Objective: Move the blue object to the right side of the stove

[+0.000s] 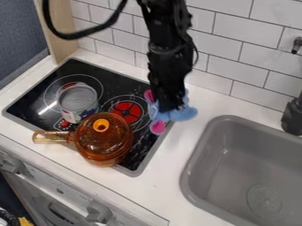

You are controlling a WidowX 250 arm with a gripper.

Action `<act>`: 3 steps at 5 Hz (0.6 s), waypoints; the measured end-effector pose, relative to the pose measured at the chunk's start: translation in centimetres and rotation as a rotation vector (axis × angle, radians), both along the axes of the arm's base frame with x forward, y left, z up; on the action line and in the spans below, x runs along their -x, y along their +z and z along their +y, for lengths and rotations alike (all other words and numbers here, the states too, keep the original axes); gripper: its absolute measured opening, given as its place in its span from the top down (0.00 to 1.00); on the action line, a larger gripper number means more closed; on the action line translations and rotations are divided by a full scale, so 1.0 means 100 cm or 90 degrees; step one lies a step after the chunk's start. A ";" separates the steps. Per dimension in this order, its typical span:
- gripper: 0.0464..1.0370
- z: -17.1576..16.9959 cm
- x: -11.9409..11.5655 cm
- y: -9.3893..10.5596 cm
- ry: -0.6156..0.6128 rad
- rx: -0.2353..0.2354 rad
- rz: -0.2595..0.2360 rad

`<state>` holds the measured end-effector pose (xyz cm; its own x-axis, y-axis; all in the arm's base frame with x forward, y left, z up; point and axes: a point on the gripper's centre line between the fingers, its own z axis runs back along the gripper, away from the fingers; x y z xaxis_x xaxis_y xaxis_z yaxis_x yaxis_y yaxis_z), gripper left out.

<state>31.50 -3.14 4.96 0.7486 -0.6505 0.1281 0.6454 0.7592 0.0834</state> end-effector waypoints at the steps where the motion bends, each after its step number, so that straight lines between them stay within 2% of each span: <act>1: 0.79 -0.001 0.007 -0.015 -0.008 -0.015 0.011; 2: 0.79 -0.001 0.008 -0.026 -0.013 -0.018 0.019; 3: 0.75 0.003 0.008 -0.031 -0.008 -0.033 0.022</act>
